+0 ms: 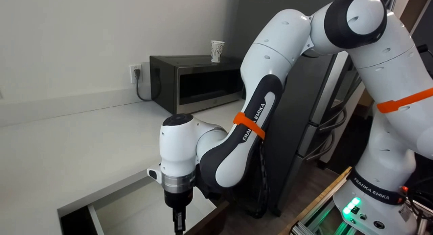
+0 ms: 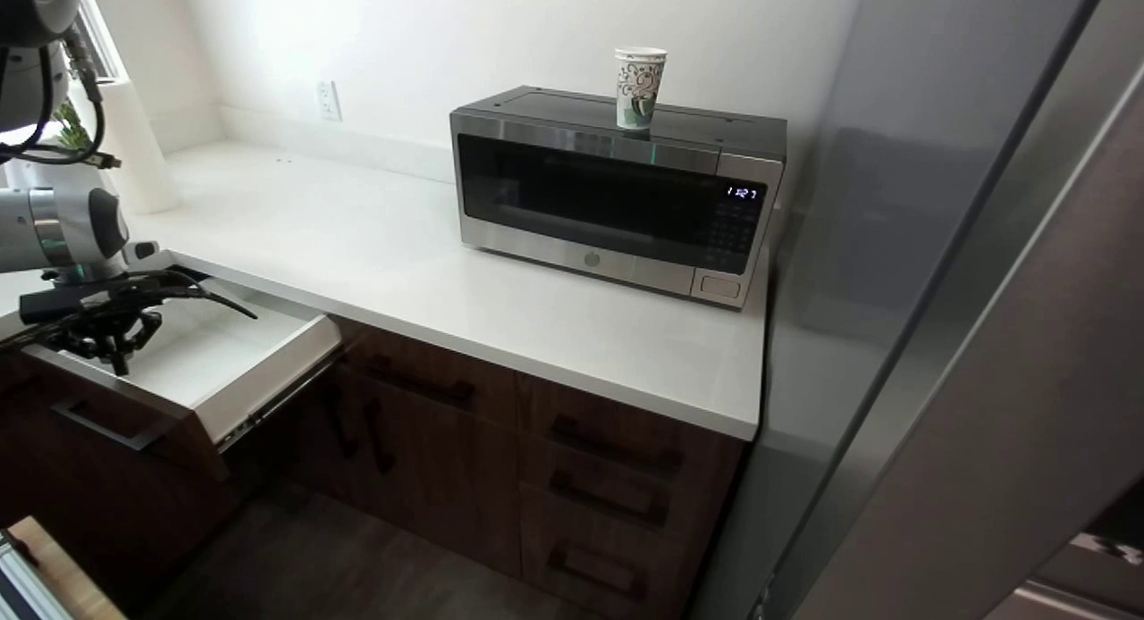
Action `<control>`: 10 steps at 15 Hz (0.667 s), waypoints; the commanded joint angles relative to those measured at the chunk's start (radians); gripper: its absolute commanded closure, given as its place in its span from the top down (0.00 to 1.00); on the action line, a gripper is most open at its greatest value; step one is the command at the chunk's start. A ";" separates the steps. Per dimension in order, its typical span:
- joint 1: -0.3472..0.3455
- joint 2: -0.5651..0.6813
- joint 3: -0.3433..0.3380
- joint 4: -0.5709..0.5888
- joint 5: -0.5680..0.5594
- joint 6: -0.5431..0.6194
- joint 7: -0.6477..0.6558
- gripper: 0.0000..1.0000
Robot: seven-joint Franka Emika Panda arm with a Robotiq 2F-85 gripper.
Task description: Completely open the drawer to the left
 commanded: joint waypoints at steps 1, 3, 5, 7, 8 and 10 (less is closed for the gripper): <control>0.071 -0.119 -0.090 -0.041 -0.015 -0.019 0.040 0.00; 0.087 -0.197 -0.127 -0.054 -0.024 -0.044 0.055 0.26; 0.089 -0.266 -0.150 -0.065 -0.023 -0.040 0.069 0.32; 0.080 -0.359 -0.178 -0.082 -0.013 -0.054 0.124 0.47; 0.074 -0.398 -0.197 -0.092 -0.021 -0.061 0.155 0.56; 0.038 -0.494 -0.202 -0.115 0.012 -0.145 0.197 0.69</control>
